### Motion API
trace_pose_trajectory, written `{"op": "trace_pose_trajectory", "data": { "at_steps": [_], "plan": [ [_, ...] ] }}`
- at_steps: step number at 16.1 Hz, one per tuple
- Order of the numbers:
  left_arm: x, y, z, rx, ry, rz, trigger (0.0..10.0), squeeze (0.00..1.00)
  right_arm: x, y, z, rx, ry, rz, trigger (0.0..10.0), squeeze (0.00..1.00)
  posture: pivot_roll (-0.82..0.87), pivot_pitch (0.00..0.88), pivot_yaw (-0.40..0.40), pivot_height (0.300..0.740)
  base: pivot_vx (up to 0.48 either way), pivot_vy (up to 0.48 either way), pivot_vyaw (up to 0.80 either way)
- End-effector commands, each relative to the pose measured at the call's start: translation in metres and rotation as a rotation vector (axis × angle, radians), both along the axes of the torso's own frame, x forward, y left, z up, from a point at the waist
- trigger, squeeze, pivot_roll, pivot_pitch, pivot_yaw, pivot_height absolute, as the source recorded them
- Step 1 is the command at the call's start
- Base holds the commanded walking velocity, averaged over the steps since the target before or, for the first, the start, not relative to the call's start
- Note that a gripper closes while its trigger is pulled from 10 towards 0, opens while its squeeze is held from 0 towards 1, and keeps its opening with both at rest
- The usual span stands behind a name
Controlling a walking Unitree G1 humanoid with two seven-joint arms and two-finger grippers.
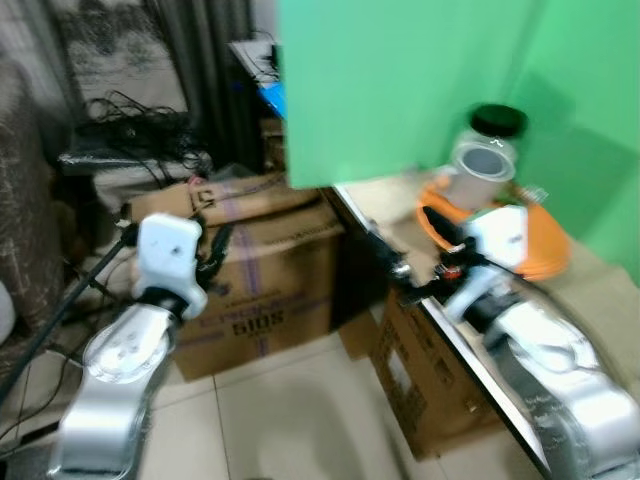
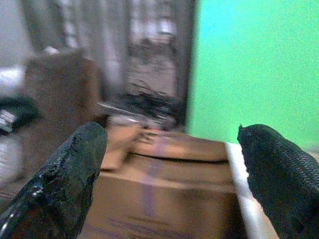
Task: Setting the table
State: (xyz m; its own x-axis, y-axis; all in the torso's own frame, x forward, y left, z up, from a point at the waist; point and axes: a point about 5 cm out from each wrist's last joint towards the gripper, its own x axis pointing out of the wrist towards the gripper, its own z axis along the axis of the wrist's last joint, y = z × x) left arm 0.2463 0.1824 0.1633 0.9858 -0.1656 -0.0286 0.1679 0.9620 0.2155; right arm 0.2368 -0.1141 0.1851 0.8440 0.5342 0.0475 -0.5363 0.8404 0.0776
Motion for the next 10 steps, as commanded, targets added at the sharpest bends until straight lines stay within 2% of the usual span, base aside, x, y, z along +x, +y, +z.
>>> {"op": "trace_pose_trajectory", "data": {
  "at_steps": [1,6,10],
  "plan": [
    [0.001,-0.008,0.002,-0.013,-0.002,-0.055,10.0,0.00,0.000,-0.007,0.005,-0.007,-0.023,-0.041,10.0,0.00,0.13,0.000,0.032,0.740,0.326,0.000,0.00],
    [0.002,-0.012,0.006,0.014,-0.008,-0.114,10.0,0.00,0.014,-0.002,0.009,0.025,-0.041,-0.033,10.0,0.00,0.15,0.000,0.030,0.740,0.325,0.000,-0.66],
    [0.004,-0.014,0.007,0.030,-0.006,-0.148,10.0,0.00,0.031,0.002,0.013,0.024,-0.061,-0.042,10.0,0.00,0.16,0.000,0.024,0.740,0.327,0.000,0.00]
  ]
}}
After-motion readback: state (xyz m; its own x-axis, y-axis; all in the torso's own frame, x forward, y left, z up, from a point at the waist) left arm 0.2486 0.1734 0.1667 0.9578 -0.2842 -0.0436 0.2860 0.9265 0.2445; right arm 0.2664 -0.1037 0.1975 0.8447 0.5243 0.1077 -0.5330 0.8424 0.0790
